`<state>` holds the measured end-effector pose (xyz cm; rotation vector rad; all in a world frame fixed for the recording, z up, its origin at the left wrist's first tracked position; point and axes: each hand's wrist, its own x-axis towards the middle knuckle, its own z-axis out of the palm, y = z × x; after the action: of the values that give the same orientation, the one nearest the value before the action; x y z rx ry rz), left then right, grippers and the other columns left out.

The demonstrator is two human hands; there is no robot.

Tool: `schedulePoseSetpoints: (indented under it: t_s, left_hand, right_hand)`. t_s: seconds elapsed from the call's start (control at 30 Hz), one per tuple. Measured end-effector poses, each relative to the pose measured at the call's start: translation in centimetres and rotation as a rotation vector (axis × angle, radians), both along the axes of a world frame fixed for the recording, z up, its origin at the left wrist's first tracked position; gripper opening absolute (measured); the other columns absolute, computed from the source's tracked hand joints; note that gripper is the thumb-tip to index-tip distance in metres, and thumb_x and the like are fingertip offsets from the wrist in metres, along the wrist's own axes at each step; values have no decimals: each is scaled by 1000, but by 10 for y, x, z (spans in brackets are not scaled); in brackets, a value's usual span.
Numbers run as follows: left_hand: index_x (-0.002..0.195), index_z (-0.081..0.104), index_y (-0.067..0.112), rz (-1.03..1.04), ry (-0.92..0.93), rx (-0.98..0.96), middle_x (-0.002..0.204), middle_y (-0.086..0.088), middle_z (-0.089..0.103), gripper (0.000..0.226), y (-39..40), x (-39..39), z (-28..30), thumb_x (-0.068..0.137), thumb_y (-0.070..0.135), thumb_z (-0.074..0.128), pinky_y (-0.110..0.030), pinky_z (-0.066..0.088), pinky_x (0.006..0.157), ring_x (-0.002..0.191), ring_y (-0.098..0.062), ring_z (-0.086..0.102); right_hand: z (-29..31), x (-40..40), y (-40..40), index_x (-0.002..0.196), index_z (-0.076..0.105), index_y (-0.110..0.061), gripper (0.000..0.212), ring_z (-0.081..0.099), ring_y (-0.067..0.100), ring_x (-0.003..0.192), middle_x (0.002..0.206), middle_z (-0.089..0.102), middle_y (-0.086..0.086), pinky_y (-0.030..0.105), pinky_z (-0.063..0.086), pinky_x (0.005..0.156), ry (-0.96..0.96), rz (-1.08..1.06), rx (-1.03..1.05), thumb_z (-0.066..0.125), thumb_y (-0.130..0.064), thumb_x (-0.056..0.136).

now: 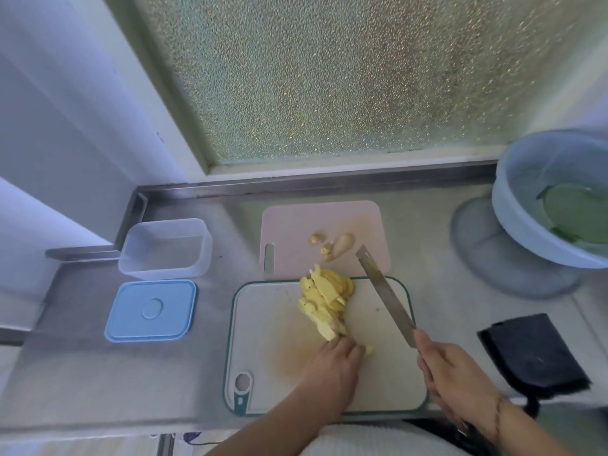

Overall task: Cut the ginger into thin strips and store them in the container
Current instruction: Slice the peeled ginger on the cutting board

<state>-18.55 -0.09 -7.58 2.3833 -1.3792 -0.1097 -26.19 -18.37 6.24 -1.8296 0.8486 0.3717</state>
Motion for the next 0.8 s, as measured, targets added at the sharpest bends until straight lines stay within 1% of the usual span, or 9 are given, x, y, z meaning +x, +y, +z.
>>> schedulePoseSetpoints:
  t_s: [0.07, 0.13, 0.17, 0.27, 0.33, 0.43, 0.57, 0.7, 0.8]
  left_hand:
    - [99, 64, 21, -8, 68, -21, 89, 2, 65, 33, 1, 4, 1, 66, 22, 60, -21, 53, 62, 72, -18, 64]
    - [106, 62, 21, 5, 138, -61, 92, 2, 68, 52, 7, 9, 6, 55, 20, 74, -19, 53, 66, 75, -18, 66]
    - [109, 60, 21, -9, 172, -94, 95, 1, 69, 53, 12, 13, 8, 57, 19, 72, -20, 53, 68, 77, -19, 66]
    - [112, 63, 19, -45, 263, -145, 106, -4, 67, 39, 40, 33, 11, 75, 13, 54, -24, 53, 79, 88, -22, 63]
    - [104, 71, 17, 62, 289, -201, 107, -5, 67, 34, 63, 56, 7, 76, 4, 58, -22, 51, 87, 92, -18, 64]
    - [87, 76, 11, 243, 289, -251, 94, -5, 69, 24, 89, 98, 3, 74, -5, 64, -28, 56, 77, 79, -16, 66]
    - [85, 74, 6, 322, 206, -249, 89, -9, 68, 27, 96, 138, -1, 71, -16, 69, -31, 54, 73, 77, -22, 64]
    - [87, 75, 12, 316, 28, -222, 94, -8, 70, 24, 75, 131, 11, 74, 6, 56, -39, 55, 71, 79, -33, 66]
    - [98, 71, 19, 57, -26, -207, 103, -1, 70, 22, 55, 105, 12, 81, 19, 58, -36, 51, 78, 90, -26, 65]
  right_hand:
    - [1, -1, 3, 58, 33, -14, 53, 25, 9, 31, 41, 28, -4, 16, 22, 33, 3, -11, 9, 34, -51, 96]
    - [2, -3, 5, 59, 33, -14, 52, 25, 10, 33, 42, 27, -4, 17, 22, 34, -4, -17, 11, 35, -51, 95]
    - [3, -3, 6, 58, 33, -14, 53, 25, 10, 33, 42, 28, -4, 18, 22, 35, -7, -14, 2, 35, -52, 94]
    - [2, -5, 7, 60, 34, -11, 55, 25, 12, 37, 45, 28, -1, 20, 21, 39, -7, -22, -12, 36, -57, 91]
    - [2, -5, 7, 63, 35, -10, 55, 24, 12, 37, 47, 28, 1, 19, 20, 39, 9, -58, 16, 37, -56, 93]
    - [3, -4, 11, 62, 34, -12, 53, 23, 12, 35, 46, 28, 0, 17, 21, 37, 29, -72, 28, 36, -55, 94]
    - [1, -1, 18, 63, 32, -13, 53, 19, 13, 35, 46, 25, 0, 17, 19, 38, 50, -81, 64, 36, -56, 94]
    - [-3, 1, 21, 64, 33, -13, 52, 20, 12, 35, 47, 26, 1, 17, 21, 37, 62, -92, 78, 36, -56, 93]
    - [-6, 2, 21, 62, 34, -14, 54, 21, 12, 34, 47, 27, 2, 18, 21, 36, 69, -98, 75, 36, -59, 91]
